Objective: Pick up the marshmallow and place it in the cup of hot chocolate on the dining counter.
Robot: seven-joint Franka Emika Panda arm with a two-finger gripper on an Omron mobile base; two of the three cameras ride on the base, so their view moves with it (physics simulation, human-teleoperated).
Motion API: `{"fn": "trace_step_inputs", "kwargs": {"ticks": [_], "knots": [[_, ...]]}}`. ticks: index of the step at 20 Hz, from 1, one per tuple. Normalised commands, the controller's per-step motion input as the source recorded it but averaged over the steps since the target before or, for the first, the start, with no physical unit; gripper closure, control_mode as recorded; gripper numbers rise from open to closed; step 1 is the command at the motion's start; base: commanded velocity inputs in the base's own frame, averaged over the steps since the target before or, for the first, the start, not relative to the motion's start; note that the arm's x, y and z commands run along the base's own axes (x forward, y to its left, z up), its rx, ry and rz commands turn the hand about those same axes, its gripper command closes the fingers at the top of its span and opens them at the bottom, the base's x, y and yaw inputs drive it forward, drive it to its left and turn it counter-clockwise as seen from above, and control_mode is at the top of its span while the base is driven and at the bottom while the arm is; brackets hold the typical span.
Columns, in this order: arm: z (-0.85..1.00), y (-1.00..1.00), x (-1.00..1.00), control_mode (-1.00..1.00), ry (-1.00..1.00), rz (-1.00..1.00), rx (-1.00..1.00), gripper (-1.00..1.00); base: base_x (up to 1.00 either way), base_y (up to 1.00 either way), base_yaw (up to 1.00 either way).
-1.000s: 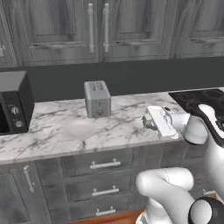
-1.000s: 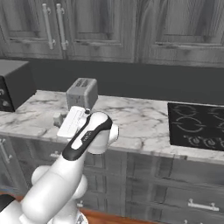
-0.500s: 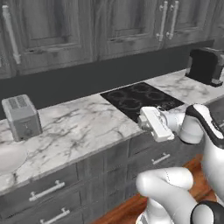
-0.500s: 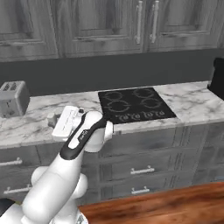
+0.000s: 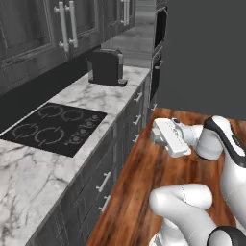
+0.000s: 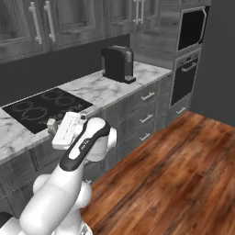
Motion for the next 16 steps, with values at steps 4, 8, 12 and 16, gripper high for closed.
{"fn": "trace_step_inputs", "kwargs": {"ticks": [4,8,12,16], "knots": [[0.00,0.00,0.00,1.00,0.00,0.00,0.00,1.00,0.00,-0.06,-0.96],[0.00,0.00,0.00,1.00,0.00,0.00,0.00,1.00,0.00,-0.49,-0.82],[0.00,0.00,0.00,1.00,0.00,0.00,0.00,1.00,0.00,-0.43,-0.85],[0.00,0.00,0.00,1.00,0.00,0.00,0.00,1.00,0.00,-0.36,-0.86]]}}
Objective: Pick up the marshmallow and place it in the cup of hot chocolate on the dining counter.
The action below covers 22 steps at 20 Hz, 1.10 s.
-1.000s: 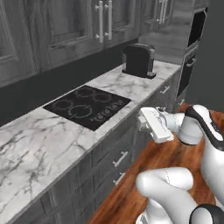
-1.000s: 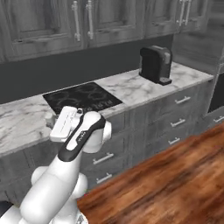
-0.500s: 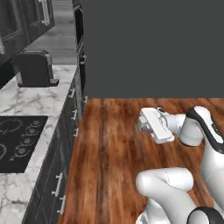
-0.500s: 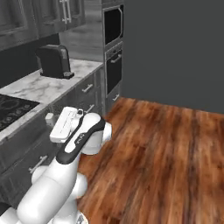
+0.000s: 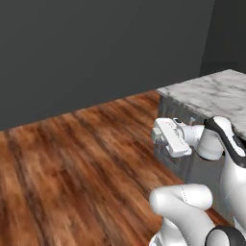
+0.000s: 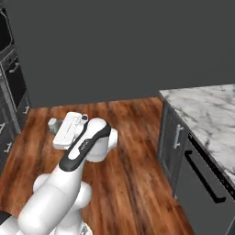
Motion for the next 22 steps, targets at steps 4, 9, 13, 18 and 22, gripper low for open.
{"fn": "trace_step_inputs", "kwargs": {"ticks": [4,9,13,18,22], "knots": [[0.00,0.00,0.00,1.00,0.00,0.00,0.00,1.00,0.00,-0.30,-0.86],[0.00,0.00,0.00,1.00,0.00,0.00,0.00,1.00,0.00,-0.07,-0.89],[0.00,0.00,0.00,1.00,0.00,0.00,0.00,1.00,0.20,0.40,-0.87],[0.00,0.00,0.00,1.00,0.00,0.00,0.00,1.00,0.57,0.80,-0.72],[0.00,0.00,0.00,1.00,0.00,0.00,0.00,1.00,0.58,1.00,-0.53]]}}
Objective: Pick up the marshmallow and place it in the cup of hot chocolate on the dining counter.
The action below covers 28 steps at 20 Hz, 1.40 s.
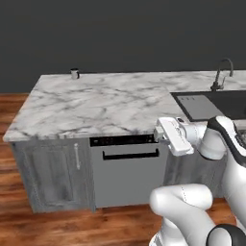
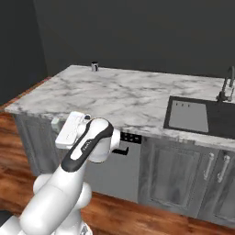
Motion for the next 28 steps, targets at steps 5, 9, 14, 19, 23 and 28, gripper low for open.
{"fn": "trace_step_inputs", "kwargs": {"ticks": [5,9,14,19,23,28], "knots": [[0.00,0.00,0.00,1.00,0.00,0.00,0.00,1.00,0.55,1.00,-0.37],[0.00,0.00,0.00,1.00,0.00,0.00,0.00,1.00,0.49,1.00,-0.31],[0.00,0.00,0.00,1.00,0.00,0.00,0.00,1.00,-0.06,1.00,-0.28],[0.00,0.00,0.00,1.00,0.00,0.00,0.00,1.00,-0.96,1.00,-0.21],[0.00,0.00,0.00,1.00,0.00,0.00,0.00,1.00,-0.68,1.00,-0.21],[0.00,0.00,0.00,1.00,0.00,0.00,0.00,1.00,0.01,1.00,-0.22]]}}
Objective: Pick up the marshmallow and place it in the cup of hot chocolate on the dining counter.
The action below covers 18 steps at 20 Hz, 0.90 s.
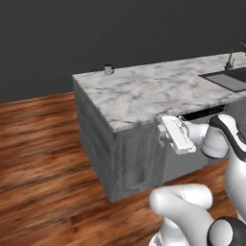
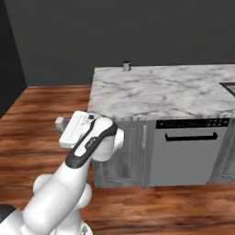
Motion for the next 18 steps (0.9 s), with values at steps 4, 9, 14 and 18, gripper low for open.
{"fn": "trace_step_inputs", "kwargs": {"ticks": [4,9,14,18], "knots": [[0.00,0.00,0.00,1.00,0.00,0.00,0.00,1.00,0.40,1.00,-0.28],[0.00,0.00,0.00,1.00,0.00,0.00,0.00,1.00,0.50,1.00,-0.33],[0.00,0.00,0.00,1.00,0.00,0.00,0.00,1.00,0.67,1.00,-0.35],[0.00,0.00,0.00,1.00,0.00,0.00,0.00,1.00,0.81,1.00,-0.36]]}}
